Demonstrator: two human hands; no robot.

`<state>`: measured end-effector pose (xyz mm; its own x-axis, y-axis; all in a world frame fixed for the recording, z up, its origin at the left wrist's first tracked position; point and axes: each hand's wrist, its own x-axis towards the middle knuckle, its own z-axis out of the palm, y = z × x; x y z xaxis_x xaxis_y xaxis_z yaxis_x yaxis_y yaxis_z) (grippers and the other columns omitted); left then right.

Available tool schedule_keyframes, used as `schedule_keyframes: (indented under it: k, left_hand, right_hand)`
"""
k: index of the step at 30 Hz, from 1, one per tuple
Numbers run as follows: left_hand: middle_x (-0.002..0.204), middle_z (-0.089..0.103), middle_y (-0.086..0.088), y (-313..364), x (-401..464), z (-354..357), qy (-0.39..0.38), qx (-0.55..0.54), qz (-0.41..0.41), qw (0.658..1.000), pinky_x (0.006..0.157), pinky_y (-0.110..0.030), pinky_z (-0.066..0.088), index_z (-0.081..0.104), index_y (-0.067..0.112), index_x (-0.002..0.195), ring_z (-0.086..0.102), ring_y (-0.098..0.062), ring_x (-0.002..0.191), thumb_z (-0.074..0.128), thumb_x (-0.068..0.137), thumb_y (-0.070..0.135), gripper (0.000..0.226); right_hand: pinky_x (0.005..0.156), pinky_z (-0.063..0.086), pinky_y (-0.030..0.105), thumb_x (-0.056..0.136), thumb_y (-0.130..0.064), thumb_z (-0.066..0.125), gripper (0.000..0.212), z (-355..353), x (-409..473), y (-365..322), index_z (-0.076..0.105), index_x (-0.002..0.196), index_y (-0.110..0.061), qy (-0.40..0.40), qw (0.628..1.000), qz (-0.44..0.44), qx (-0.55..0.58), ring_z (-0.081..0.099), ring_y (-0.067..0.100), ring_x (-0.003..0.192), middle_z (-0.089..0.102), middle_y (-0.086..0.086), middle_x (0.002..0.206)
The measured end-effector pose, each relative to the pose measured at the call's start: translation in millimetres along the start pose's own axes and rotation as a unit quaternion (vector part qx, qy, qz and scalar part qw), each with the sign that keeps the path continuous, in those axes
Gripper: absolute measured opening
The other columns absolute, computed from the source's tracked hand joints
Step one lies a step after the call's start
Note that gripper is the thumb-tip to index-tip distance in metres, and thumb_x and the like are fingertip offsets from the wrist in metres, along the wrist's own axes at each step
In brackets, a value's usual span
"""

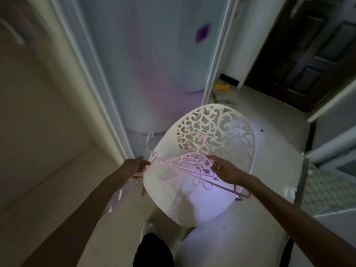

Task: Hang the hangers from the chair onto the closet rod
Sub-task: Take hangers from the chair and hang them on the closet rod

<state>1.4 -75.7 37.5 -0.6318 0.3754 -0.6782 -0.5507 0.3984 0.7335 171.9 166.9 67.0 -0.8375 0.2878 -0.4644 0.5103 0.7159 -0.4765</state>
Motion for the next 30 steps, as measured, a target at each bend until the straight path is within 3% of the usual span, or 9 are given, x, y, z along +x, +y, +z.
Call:
schedule_keyframes:
  k: [3,7,9,12,14,16,18,26,30]
  left_hand:
    - [0.036,0.052,0.009,-9,-38,-36,0.009,-0.003,-0.009,1.0,0.035,-0.009,0.038,0.059,0.008,0.075,0.041,-0.002,0.025,0.032,0.102,0.027,0.042]
    - [0.037,0.055,0.01,-20,-103,-104,0.071,0.013,-0.039,0.997,0.049,-0.018,0.042,0.06,0.013,0.075,0.04,-0.001,0.026,0.029,0.102,0.032,0.045]
    - [0.037,0.055,0.01,-20,-133,-136,0.104,0.0,-0.05,0.993,0.044,-0.015,0.041,0.058,0.014,0.075,0.039,-0.001,0.025,0.027,0.102,0.032,0.045]
    - [0.036,0.056,0.009,-11,-176,-180,0.152,-0.055,-0.016,0.987,0.034,-0.009,0.037,0.057,0.012,0.074,0.04,-0.001,0.025,0.032,0.101,0.03,0.041]
    - [0.035,0.055,0.007,-7,-208,-212,0.191,-0.107,0.028,0.975,0.032,-0.008,0.033,0.056,0.009,0.073,0.039,-0.001,0.023,0.036,0.1,0.026,0.038]
    - [0.033,0.054,0.007,1,-229,-241,0.228,-0.128,0.064,0.963,0.031,-0.009,0.032,0.056,0.009,0.071,0.038,0.0,0.022,0.038,0.099,0.026,0.038]
    - [0.033,0.054,0.008,8,-244,-268,0.262,-0.137,0.085,0.951,0.033,-0.009,0.035,0.058,0.012,0.07,0.039,0.001,0.023,0.037,0.099,0.028,0.039]
    - [0.037,0.057,0.012,50,-284,-395,0.29,-0.201,0.182,0.918,0.054,-0.024,0.045,0.059,0.016,0.073,0.043,0.001,0.026,0.03,0.1,0.021,0.041]
    - [0.047,0.061,0.012,79,-292,-451,0.245,-0.215,0.241,0.914,0.053,-0.022,0.047,0.061,0.016,0.077,0.048,-0.007,0.054,0.032,0.1,0.022,0.038]
  right_hand:
    - [0.076,0.032,0.017,0.098,-0.009,0.036,0.044,2,-7,-39,0.035,0.142,-0.012,-0.054,0.997,-0.032,-0.049,0.052,0.013,0.084,0.051,0.015,0.136]
    - [0.088,0.043,0.032,0.095,-0.01,0.039,0.036,16,-9,-116,0.049,0.129,-0.01,-0.1,0.985,-0.095,-0.106,0.058,0.028,0.107,0.059,0.013,0.122]
    - [0.083,0.046,0.035,0.093,-0.009,0.041,0.031,22,-7,-156,0.053,0.122,-0.008,-0.112,0.976,-0.137,-0.129,0.06,0.032,0.102,0.063,0.012,0.109]
    - [0.054,0.041,0.016,0.094,-0.008,0.04,0.027,24,-9,-222,0.053,0.118,-0.01,-0.125,0.962,-0.193,-0.145,0.057,0.016,0.068,0.054,-0.002,0.077]
    - [0.052,0.039,0.01,0.094,-0.008,0.04,0.032,28,-13,-273,0.051,0.123,-0.016,-0.123,0.954,-0.231,-0.149,0.05,0.008,0.065,0.052,-0.005,0.078]
    - [0.07,0.044,0.024,0.094,-0.009,0.042,0.036,33,-15,-315,0.05,0.129,-0.013,-0.102,0.947,-0.266,-0.149,0.054,0.015,0.08,0.059,0.003,0.098]
    - [0.074,0.042,0.029,0.095,-0.01,0.041,0.036,38,-19,-354,0.049,0.129,-0.014,-0.081,0.945,-0.283,-0.141,0.054,0.02,0.085,0.061,0.011,0.11]
    - [0.074,0.041,0.027,0.09,-0.005,0.042,0.038,41,-30,-520,0.053,0.126,-0.015,0.032,0.935,-0.344,-0.082,0.051,0.018,0.08,0.052,0.001,0.088]
    - [0.069,0.043,0.029,0.089,-0.005,0.041,0.04,26,-26,-586,0.052,0.126,-0.015,0.105,0.927,-0.352,-0.08,0.053,0.016,0.075,0.054,-0.002,0.084]
